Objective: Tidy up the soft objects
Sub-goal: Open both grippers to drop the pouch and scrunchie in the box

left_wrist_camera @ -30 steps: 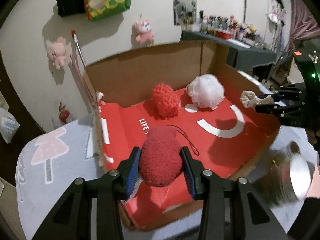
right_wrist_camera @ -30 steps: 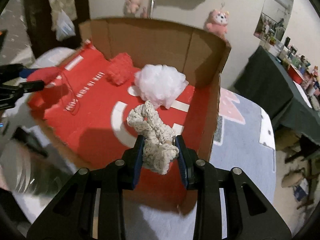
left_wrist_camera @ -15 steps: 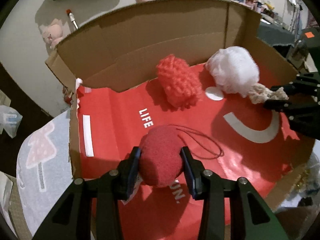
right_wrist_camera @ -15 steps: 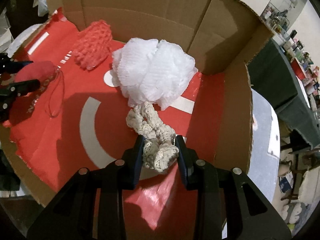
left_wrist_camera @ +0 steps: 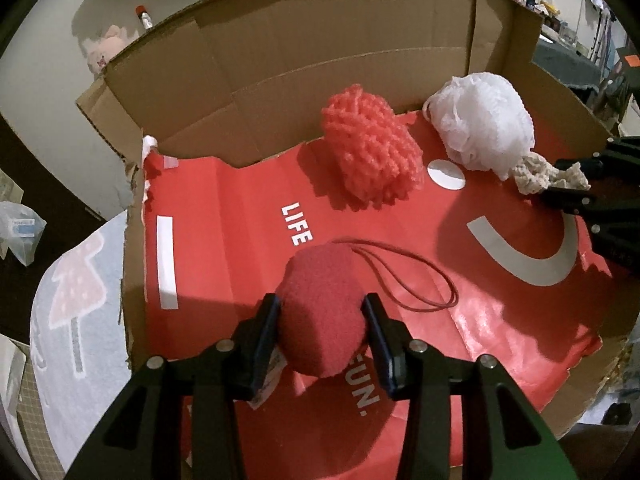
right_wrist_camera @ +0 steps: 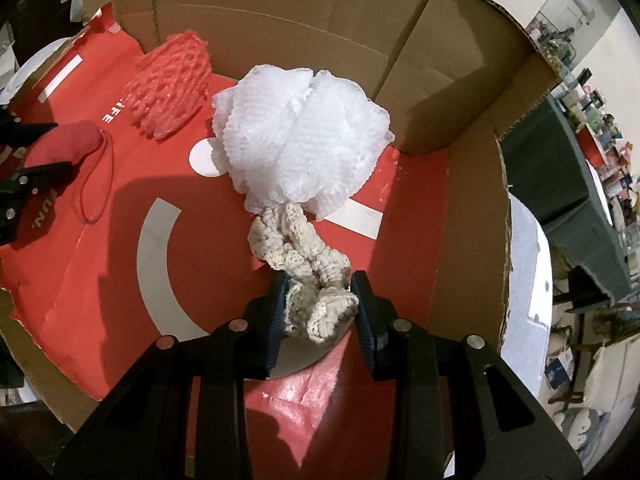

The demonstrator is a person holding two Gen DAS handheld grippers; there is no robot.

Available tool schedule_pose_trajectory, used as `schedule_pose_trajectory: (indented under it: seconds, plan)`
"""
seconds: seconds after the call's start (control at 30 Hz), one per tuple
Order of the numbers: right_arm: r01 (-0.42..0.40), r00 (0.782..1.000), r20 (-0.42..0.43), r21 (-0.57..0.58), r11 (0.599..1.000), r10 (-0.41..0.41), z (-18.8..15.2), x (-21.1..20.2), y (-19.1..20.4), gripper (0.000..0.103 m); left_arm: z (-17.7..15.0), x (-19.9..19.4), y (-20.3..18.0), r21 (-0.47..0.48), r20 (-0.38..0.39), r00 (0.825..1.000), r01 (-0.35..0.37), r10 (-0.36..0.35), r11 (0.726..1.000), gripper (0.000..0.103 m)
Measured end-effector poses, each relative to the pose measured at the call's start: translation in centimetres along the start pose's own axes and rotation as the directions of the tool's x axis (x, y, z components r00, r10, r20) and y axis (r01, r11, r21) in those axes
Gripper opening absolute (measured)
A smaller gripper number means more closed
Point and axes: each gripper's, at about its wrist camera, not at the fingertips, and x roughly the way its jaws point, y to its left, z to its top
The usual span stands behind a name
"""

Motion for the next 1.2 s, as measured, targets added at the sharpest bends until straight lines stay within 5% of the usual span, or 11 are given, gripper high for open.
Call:
schedule_pose_trajectory:
  seconds: [0.1,0.23,0.53,0.67,0.87,1.07,1.2]
  plan:
    - [-0.005,1.000,-0.002,-0.004,1.000,0.005,-0.1,0.0,0.1,0.032,-0.1,0.2,-0.2,-0.003,-0.001,1.000,0.007,-0.007,1.000,0.052]
    - [-0.027,1.000,0.009,-0.019,0.999,0.028,-0.4,-0.5,0.5,0.048,0.1,0.0,0.0,-0.005,0.020,1.000,0.011,-0.010,1.000,0.059]
    - [-0.021,0.995,0.098,0.005,1.000,0.020,-1.8,-5.2,0.3,0.058,-1.2,-5.3,-0.5,-0.027,0.175,0.984,0.043,-0.037,0.999,0.081]
    - [-0.031,0.983,0.182,0.027,0.999,0.026,-2.6,-9.1,0.4,0.067,-2.6,-9.5,-1.3,-0.030,0.285,0.958,0.051,-0.040,0.998,0.095]
    - [-0.077,0.946,0.321,0.059,0.995,0.054,-5.3,-15.4,0.2,0.072,-5.6,-14.9,-2.9,-0.030,0.407,0.911,0.083,-0.064,0.996,0.099]
    - [-0.080,0.891,0.452,0.067,0.995,0.042,-9.7,-21.2,1.7,0.079,-9.2,-19.3,-4.1,-0.050,0.512,0.856,0.115,-0.074,0.992,0.103]
    - [-0.093,0.852,0.522,0.072,0.993,0.042,-13.4,-23.6,3.3,0.084,-11.7,-20.6,-4.9,-0.078,0.548,0.834,0.122,-0.060,0.989,0.103]
